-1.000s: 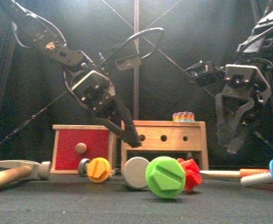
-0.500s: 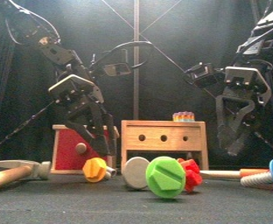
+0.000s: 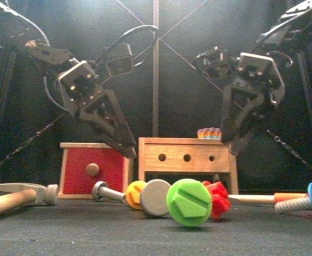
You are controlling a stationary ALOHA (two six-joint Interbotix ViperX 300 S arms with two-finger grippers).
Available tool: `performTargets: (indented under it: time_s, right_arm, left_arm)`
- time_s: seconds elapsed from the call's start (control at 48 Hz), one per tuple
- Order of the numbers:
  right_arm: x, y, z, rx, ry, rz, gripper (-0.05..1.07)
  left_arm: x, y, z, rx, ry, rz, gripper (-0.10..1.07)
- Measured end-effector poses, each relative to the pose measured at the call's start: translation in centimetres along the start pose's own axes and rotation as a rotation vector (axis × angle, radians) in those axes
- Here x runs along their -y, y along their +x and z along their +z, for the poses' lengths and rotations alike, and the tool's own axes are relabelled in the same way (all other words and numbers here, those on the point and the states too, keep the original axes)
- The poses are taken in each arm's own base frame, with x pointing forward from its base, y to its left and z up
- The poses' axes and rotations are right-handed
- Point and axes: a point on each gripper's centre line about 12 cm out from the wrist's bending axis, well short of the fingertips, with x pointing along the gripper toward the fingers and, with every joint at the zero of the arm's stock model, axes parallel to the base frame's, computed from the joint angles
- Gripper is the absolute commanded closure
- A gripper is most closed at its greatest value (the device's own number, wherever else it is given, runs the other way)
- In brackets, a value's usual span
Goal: Grab nail
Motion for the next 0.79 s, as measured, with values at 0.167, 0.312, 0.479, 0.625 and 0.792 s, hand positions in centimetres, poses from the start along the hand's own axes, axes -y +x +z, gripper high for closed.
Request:
performTargets:
  time_s: [0.167,0.312,0.479,0.625,0.792]
  right_arm:
    - [0.6,-0.3,3.2,0.099,-0.030,-0.019,0.03]
    - [1.8,-0.5,6.7,0.187,-0.002,-0.018,0.09]
    - [2.4,0.2,9.4,0.251,0.011,0.019,0.23]
    - [2.3,1.5,11.1,0.285,0.009,0.064,0.43]
    - [2.7,3.7,12.7,0.294,0.027,0.075,0.63]
  left_arm:
    - [-0.2,-1.4,-0.9,0.060,-0.092,0.033,0.05]
    - [-0.6,-2.1,-1.4,0.066,-0.176,0.063,0.07]
    - [-1.2,-2.6,-1.9,0.068,-0.278,0.105,0.18]
    - [-1.6,-3.2,-2.5,0.062,-0.315,0.123,0.32]
    - [-2.0,-4.1,-2.9,0.066,-0.406,0.145,0.38]
